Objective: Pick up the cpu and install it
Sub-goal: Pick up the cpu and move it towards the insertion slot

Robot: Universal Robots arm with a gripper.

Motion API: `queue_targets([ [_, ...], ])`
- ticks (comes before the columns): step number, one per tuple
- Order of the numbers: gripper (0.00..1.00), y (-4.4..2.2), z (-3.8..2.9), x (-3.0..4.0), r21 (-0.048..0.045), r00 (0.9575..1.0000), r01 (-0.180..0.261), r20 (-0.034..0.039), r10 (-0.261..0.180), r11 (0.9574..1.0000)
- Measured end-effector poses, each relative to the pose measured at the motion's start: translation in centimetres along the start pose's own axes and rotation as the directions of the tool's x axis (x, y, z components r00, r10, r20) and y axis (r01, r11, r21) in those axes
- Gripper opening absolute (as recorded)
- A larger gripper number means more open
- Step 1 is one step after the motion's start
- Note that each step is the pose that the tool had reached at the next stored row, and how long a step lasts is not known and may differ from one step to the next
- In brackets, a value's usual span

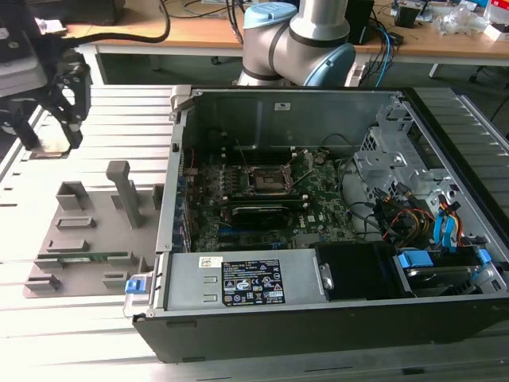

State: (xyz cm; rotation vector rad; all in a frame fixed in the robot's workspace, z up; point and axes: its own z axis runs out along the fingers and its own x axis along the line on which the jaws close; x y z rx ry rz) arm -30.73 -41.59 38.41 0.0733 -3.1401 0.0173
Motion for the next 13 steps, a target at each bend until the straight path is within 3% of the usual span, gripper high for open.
queue_targets([
  [3,0.55,-0.03,0.00,-0.71,0.0001,1.0000,0.000,-0.0002,0.000,1.0000],
  [5,0.55,-0.07,0.02,-1.71,0.0000,1.0000,0.000,-0.0002,0.000,1.0000],
  [10,0.55,-0.08,0.06,-2.01,0.0000,1.0000,0.000,-0.0002,0.000,1.0000],
  [11,0.55,-0.10,0.06,-2.38,0.0001,1.0000,0.000,-0.0004,0.000,1.0000],
  [12,0.55,-0.15,0.10,-3.63,0.0012,1.0000,0.000,-0.0003,0.000,1.0000],
  [13,0.55,-0.19,0.13,-4.32,0.0024,1.0000,0.000,-0.0005,0.000,1.0000],
])
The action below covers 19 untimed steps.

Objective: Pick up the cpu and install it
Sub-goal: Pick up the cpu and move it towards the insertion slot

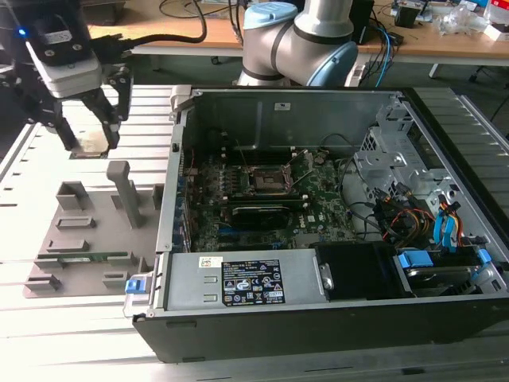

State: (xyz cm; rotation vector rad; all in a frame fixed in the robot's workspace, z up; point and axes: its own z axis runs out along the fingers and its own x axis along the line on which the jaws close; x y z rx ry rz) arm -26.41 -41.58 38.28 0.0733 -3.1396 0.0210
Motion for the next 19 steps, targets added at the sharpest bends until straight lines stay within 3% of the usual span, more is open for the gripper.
queue_targets([
  [2,0.55,-0.04,0.09,-0.83,0.0015,1.0000,0.000,-0.0002,0.000,1.0000],
  [6,0.55,-0.08,0.22,-1.85,0.0069,1.0000,0.000,-0.0007,0.000,1.0000],
  [8,0.55,-0.13,0.34,-3.36,0.0079,1.0000,0.000,-0.0007,0.000,1.0000],
  [10,0.55,-0.11,0.42,-4.22,0.0087,1.0000,0.000,-0.0009,0.000,1.0000],
  [19,0.55,-0.15,0.74,-6.34,0.0088,1.0000,0.000,-0.0009,0.000,1.0000],
])
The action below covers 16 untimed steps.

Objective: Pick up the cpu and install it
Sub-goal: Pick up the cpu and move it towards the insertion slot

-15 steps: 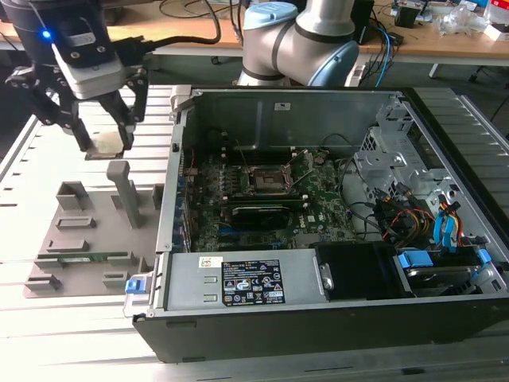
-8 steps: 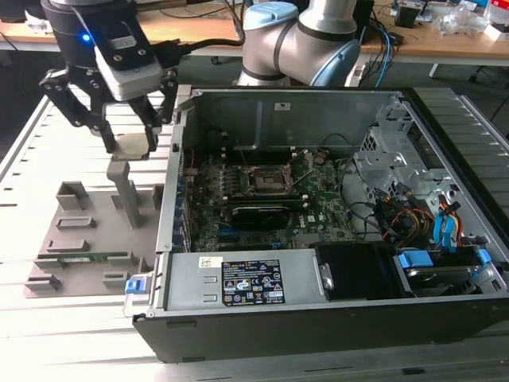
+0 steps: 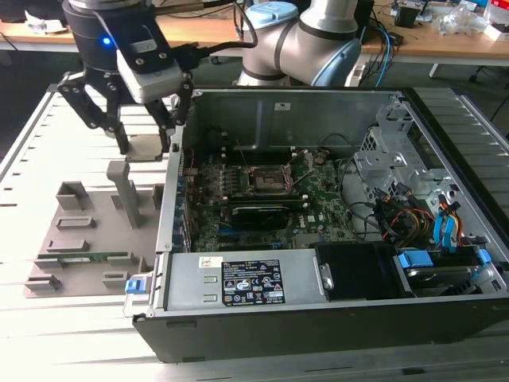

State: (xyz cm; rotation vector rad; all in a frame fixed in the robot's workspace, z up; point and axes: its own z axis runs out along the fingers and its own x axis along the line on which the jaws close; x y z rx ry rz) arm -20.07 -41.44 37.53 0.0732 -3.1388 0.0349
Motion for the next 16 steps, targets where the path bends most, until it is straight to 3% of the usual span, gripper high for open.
queue_targets([
  [6,0.55,0.18,0.28,-2.78,0.0008,1.0000,0.000,-0.0001,0.000,1.0000],
  [13,0.55,0.28,0.58,-4.34,0.0007,1.0000,-0.001,-0.0001,0.001,1.0000],
  [15,0.55,0.33,0.73,-5.05,0.0007,1.0000,-0.002,-0.0001,0.002,1.0000],
  [16,0.55,0.40,0.83,-5.78,0.0007,1.0000,-0.002,-0.0001,0.002,1.0000],
])
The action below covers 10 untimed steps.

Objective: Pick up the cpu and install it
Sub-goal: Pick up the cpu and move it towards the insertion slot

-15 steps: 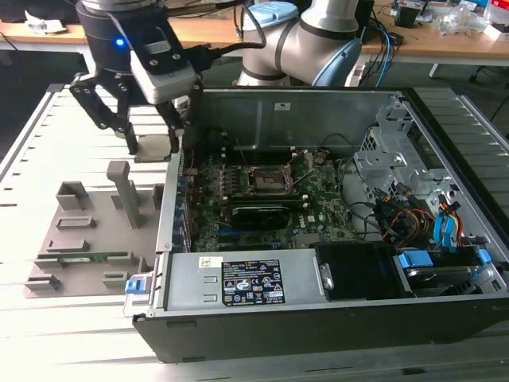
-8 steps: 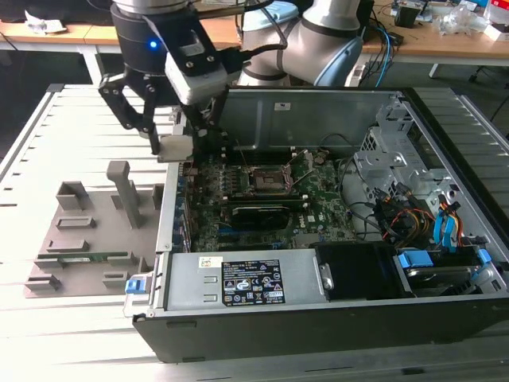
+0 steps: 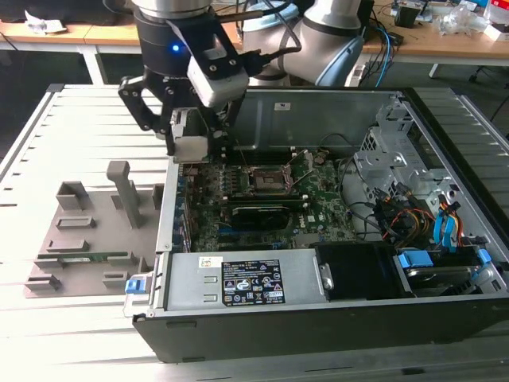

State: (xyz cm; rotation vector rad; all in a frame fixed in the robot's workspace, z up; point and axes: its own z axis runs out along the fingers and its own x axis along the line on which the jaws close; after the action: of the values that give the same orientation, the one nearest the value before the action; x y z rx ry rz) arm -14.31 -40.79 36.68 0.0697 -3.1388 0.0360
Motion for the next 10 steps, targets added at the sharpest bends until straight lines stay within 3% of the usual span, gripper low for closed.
queue_targets([
  [2,0.55,0.19,0.23,-1.64,0.0003,1.0000,-0.003,-0.0002,0.003,1.0000],
  [5,0.55,0.32,0.57,-2.84,0.0001,0.9998,-0.019,-0.0005,0.019,0.9998],
  [7,0.55,0.60,0.92,-4.46,0.0001,0.9995,-0.033,-0.0008,0.033,0.9995],
  [10,0.55,1.04,1.10,-5.55,0.0006,0.9994,-0.035,-0.0009,0.035,0.9994],
])
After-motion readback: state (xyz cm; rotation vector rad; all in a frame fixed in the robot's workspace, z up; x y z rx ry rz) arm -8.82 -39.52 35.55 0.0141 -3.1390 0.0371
